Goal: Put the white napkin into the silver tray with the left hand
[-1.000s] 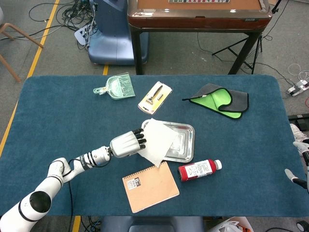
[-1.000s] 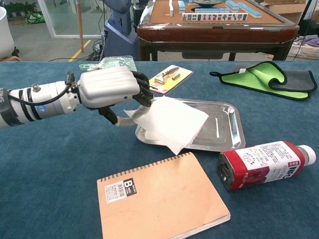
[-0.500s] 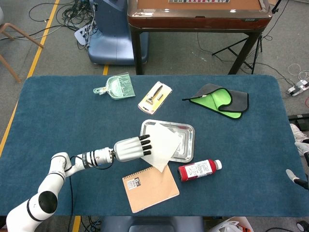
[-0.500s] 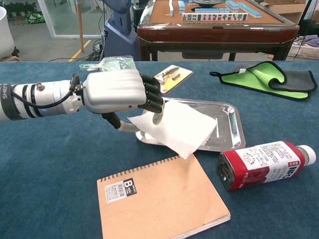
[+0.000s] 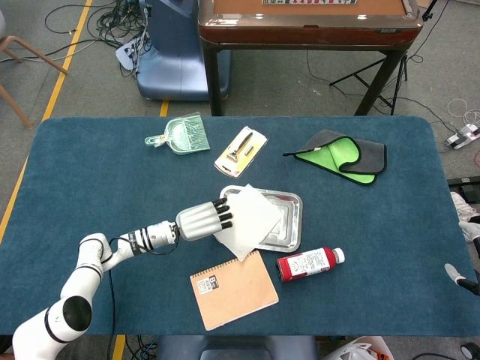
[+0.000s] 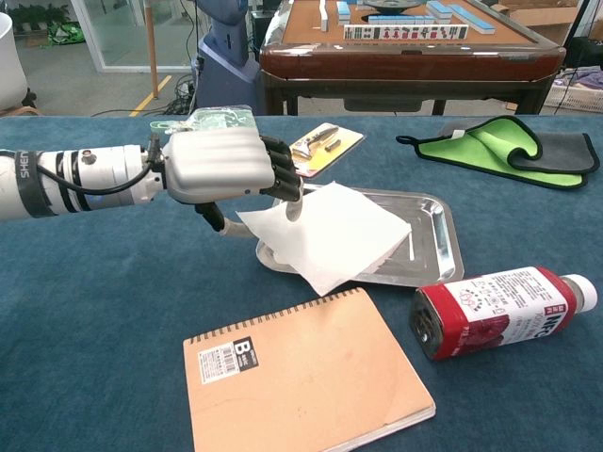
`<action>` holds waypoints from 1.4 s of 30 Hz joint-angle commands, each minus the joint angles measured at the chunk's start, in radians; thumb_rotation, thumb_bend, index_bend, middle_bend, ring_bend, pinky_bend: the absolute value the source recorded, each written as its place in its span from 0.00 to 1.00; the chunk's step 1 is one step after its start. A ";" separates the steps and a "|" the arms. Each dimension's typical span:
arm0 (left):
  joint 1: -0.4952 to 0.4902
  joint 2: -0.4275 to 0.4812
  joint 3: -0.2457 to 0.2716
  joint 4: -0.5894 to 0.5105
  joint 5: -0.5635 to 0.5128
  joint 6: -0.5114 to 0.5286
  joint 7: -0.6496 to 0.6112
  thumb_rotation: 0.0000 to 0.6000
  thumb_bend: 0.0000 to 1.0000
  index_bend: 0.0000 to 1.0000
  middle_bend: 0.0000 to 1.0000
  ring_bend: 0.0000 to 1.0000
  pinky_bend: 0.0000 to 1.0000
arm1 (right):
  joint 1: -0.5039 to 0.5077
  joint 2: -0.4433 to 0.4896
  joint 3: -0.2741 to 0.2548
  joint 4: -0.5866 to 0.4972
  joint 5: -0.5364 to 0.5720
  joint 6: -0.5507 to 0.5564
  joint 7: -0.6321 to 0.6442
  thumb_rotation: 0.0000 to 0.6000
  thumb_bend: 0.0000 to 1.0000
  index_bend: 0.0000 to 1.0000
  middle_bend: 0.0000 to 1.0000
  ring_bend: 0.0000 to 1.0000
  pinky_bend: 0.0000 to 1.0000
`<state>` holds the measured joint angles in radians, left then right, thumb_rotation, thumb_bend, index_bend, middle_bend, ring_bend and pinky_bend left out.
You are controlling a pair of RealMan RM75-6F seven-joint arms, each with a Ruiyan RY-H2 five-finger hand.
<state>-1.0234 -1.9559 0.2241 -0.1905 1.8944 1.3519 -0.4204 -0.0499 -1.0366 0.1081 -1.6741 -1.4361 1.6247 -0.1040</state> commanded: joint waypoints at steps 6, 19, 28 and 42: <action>-0.006 0.008 -0.010 -0.010 -0.035 -0.075 0.038 1.00 0.25 0.37 0.32 0.26 0.18 | -0.003 0.000 0.000 -0.001 0.002 0.002 0.000 1.00 0.08 0.24 0.26 0.19 0.19; -0.034 -0.026 -0.101 -0.025 -0.153 -0.259 0.140 1.00 0.23 0.32 0.26 0.21 0.15 | -0.008 0.000 0.002 -0.001 0.007 0.005 -0.001 1.00 0.08 0.24 0.26 0.19 0.19; -0.008 0.013 -0.168 -0.094 -0.237 -0.302 0.241 1.00 0.22 0.20 0.25 0.21 0.15 | -0.006 -0.002 0.003 0.008 0.006 0.000 0.010 1.00 0.08 0.24 0.26 0.19 0.19; 0.032 0.129 -0.271 -0.431 -0.361 -0.359 0.559 1.00 0.20 0.06 0.21 0.20 0.15 | -0.004 -0.009 0.001 0.010 -0.006 0.002 0.016 1.00 0.08 0.24 0.26 0.19 0.19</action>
<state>-1.0016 -1.8500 -0.0033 -0.5491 1.5835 1.0197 0.0566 -0.0540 -1.0454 0.1093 -1.6643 -1.4429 1.6265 -0.0881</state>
